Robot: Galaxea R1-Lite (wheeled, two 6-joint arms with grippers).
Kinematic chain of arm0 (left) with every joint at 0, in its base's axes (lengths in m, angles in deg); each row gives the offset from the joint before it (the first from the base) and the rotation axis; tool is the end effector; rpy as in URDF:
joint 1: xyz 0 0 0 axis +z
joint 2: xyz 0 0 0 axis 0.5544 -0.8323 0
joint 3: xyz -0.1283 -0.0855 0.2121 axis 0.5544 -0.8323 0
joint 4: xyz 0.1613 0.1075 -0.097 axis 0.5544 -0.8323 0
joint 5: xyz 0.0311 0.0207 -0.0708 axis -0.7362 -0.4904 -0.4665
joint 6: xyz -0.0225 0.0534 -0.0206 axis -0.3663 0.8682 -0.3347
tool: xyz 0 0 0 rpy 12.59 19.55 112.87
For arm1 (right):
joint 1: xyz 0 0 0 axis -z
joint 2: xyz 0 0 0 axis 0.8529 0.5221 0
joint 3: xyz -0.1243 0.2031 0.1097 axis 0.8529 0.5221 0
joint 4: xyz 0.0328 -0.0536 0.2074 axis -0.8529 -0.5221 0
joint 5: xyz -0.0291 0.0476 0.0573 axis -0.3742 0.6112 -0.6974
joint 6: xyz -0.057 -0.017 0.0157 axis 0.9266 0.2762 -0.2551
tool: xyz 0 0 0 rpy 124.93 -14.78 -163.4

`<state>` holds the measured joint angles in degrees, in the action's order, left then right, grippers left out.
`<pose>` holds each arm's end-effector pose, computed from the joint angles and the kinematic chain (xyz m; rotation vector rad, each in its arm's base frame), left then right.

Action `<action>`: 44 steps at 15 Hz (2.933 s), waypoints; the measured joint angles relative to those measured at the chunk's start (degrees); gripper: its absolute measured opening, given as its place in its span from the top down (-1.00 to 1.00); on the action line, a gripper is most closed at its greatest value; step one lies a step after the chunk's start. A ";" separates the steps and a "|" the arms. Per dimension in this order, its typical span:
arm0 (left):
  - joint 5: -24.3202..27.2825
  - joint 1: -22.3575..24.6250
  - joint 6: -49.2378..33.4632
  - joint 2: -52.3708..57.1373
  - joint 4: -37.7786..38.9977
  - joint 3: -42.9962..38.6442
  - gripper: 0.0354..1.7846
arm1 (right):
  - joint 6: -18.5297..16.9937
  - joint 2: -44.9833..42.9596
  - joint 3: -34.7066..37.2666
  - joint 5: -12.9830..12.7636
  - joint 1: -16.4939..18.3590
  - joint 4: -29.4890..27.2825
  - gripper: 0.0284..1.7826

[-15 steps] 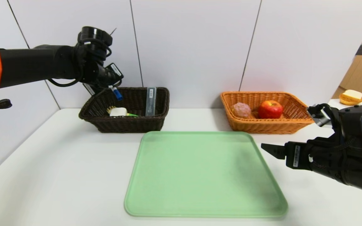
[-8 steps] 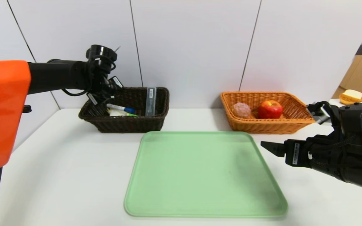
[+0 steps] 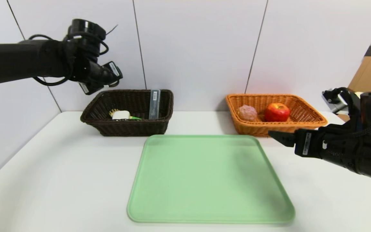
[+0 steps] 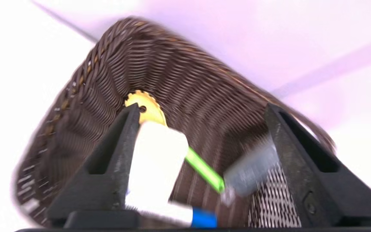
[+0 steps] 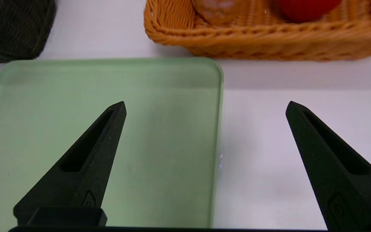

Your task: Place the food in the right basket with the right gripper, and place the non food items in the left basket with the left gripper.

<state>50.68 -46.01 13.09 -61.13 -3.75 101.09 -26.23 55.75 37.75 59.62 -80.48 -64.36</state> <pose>0.4405 -0.0779 0.2268 -0.4794 0.3982 0.2103 0.2715 0.0985 0.1268 0.1452 0.4226 0.1600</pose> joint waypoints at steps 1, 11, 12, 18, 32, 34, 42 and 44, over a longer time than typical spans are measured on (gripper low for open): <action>1.94 -0.17 4.02 3.86 0.57 -3.06 -0.59 | 1.80 -0.30 -0.94 0.02 0.00 0.04 -0.92; -0.44 7.13 22.20 49.24 8.27 -41.48 -0.82 | 15.43 -12.54 1.73 -0.16 10.25 3.91 -0.92; -0.82 9.40 22.36 54.00 8.37 -45.46 -0.83 | 15.52 -15.46 4.11 -0.27 12.59 4.02 -0.92; -0.10 13.82 26.93 82.91 8.37 -69.24 -0.87 | 16.84 -41.98 20.00 -0.05 18.60 1.71 -0.92; 10.81 13.24 43.85 115.13 21.21 -104.21 -0.89 | 23.94 -80.46 39.52 11.96 21.80 -11.08 -0.92; 14.23 13.26 44.03 115.20 25.12 -107.12 -0.89 | 22.08 -80.58 39.69 12.51 21.80 -16.90 -0.92; 16.30 13.26 32.54 115.21 21.19 -108.08 -0.89 | 19.46 -80.58 39.77 10.54 21.80 -17.43 -0.92; 15.25 13.26 31.40 115.21 21.21 -108.11 -0.89 | 18.82 -80.58 39.77 10.15 21.80 -17.37 -0.92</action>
<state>65.93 -32.74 44.50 54.08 17.46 -7.01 -7.40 -24.83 77.51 69.77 -58.68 -81.73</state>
